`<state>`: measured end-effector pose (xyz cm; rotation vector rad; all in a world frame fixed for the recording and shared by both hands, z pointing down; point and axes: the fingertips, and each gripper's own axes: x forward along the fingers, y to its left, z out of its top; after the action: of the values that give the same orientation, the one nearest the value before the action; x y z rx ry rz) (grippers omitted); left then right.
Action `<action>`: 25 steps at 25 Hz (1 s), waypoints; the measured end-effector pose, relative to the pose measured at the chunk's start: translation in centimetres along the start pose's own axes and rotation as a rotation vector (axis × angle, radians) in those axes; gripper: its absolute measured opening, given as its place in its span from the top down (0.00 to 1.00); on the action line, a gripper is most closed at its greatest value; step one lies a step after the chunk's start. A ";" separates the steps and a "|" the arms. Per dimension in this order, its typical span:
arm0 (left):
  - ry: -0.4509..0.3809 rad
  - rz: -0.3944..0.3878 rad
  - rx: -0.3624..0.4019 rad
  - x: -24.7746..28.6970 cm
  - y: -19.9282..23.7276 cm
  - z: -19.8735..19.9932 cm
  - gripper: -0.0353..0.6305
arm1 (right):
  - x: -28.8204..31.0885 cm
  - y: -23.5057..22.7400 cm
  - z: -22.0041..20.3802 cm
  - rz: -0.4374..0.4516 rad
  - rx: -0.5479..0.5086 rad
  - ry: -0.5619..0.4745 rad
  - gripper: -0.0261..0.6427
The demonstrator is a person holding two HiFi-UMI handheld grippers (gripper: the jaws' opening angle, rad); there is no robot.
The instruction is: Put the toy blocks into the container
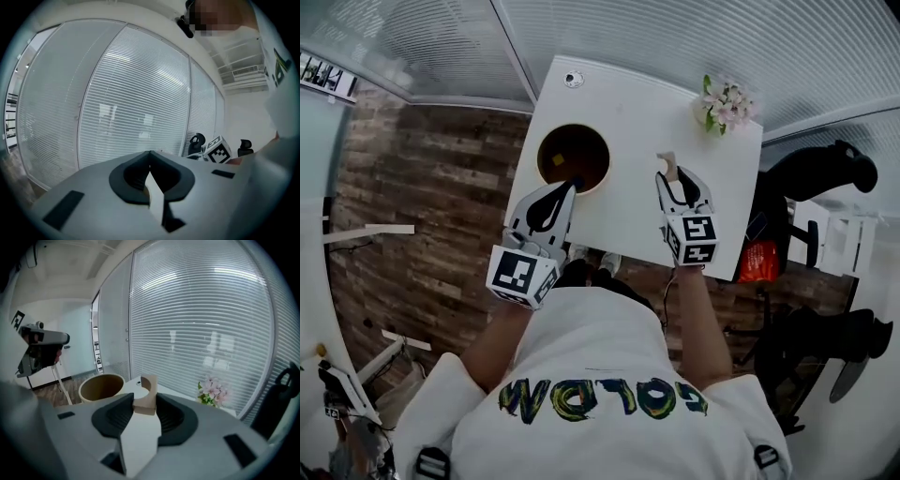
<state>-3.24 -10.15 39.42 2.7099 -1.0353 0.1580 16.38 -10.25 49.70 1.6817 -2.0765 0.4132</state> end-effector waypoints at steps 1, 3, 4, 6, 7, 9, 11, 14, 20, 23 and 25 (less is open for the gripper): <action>-0.003 0.000 0.001 -0.1 -0.1 0.3 0.93 | -0.8 0.1 0.7 -0.001 0.001 -0.009 0.73; -0.014 0.004 0.003 -0.3 -0.2 1.0 0.93 | -2.4 0.4 2.3 -0.004 0.002 -0.034 0.73; -0.021 0.006 0.004 -0.5 -0.2 1.3 0.93 | -3.1 0.6 3.1 -0.006 0.001 -0.050 0.73; -0.035 0.009 0.006 -0.8 -0.2 2.0 0.93 | -4.6 1.0 4.6 -0.008 -0.010 -0.077 0.73; -0.039 0.010 0.008 -0.9 -0.3 2.3 0.93 | -5.3 1.2 5.2 -0.009 -0.019 -0.087 0.73; -0.048 0.012 0.011 -1.0 -0.3 2.8 0.93 | -6.4 1.5 6.0 -0.011 -0.036 -0.097 0.73; -0.056 0.015 0.014 -1.1 -0.3 3.3 0.93 | -7.1 1.5 6.4 -0.014 -0.043 -0.103 0.73; -0.062 0.022 0.020 -1.2 0.0 3.7 0.93 | -7.4 1.6 6.7 -0.014 -0.042 -0.111 0.73; -0.062 0.058 0.025 -2.2 0.8 3.7 0.93 | -6.7 3.4 7.9 0.039 -0.056 -0.134 0.73; -0.062 0.091 0.024 -3.1 1.6 3.5 0.93 | -5.8 5.7 8.4 0.102 -0.076 -0.141 0.73; -0.066 0.119 0.020 -4.0 2.3 3.4 0.93 | -5.3 7.4 8.8 0.142 -0.087 -0.146 0.73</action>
<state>-7.63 -10.11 35.78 2.6887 -1.2210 0.1001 8.81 -8.40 39.75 1.5613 -2.2936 0.2457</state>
